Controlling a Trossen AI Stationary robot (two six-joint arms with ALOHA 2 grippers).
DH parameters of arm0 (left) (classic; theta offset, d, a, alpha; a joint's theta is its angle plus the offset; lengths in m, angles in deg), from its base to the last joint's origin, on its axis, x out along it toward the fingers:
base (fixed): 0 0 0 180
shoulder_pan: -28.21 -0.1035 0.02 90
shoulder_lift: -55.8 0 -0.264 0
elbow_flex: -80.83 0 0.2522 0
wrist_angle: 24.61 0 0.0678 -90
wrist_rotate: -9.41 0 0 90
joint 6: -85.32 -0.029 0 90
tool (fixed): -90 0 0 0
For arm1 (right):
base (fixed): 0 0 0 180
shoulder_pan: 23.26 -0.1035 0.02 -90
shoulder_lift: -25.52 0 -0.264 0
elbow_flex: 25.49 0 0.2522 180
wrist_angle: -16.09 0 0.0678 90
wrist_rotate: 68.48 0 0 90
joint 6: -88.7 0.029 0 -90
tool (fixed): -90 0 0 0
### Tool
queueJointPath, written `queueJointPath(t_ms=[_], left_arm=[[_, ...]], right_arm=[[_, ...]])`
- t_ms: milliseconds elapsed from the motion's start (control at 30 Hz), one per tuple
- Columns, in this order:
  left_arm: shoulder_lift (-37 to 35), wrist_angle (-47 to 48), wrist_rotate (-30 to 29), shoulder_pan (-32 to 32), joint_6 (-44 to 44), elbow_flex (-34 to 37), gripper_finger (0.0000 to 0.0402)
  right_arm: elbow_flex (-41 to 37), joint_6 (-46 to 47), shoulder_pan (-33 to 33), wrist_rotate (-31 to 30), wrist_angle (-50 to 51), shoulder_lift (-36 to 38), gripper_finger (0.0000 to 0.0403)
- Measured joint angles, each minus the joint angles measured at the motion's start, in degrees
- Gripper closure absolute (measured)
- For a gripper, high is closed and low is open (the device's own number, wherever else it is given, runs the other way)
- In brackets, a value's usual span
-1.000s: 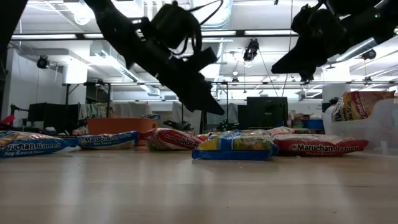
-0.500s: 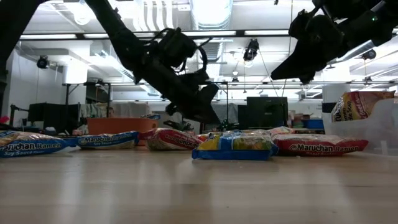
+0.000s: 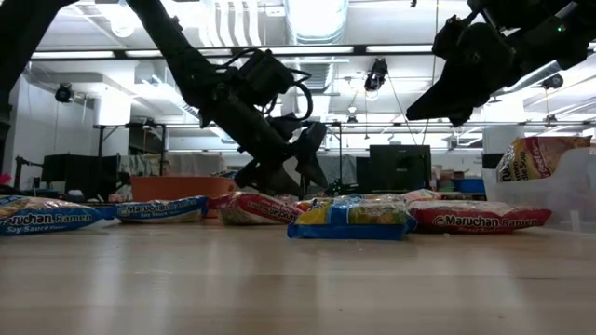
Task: Sort Maruchan noodles
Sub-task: Put the orange noodle pack into the green bin
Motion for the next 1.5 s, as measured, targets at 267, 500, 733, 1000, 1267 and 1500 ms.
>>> queueJointPath(t_ms=[267, 500, 733, 1000, 1267, 1500], left_arm=[[5.13, -5.43, 0.04, 0.02, 0.2, 0.02, 0.0165], [7.19, -7.92, 0.31, 0.35, 1.21, -0.09, 0.0169], [7.26, -7.93, 0.02, 0.43, 0.91, -0.07, 0.017], [7.31, -7.88, -0.02, 0.55, 0.81, -0.07, 0.0188], [7.31, -7.87, 0.1, 0.59, 0.5, -0.04, 0.0294], [7.63, -8.21, 0.04, 0.66, -0.74, 0.2, 0.0375]], right_arm=[[0.0, -0.05, 0.0, 0.02, 0.11, 0.0, 0.0344], [0.0, -0.11, 0.0, 0.0, 0.13, 0.0, 0.0344], [-0.02, -0.11, -0.02, -0.01, 0.13, 0.0, 0.0344], [-0.02, -0.11, -0.01, -0.02, 0.13, 0.0, 0.0344], [-0.02, -0.11, 0.0, -0.01, 0.13, 0.0, 0.0344], [-0.03, -0.11, 0.0, -0.01, 0.13, 0.0, 0.0344]])
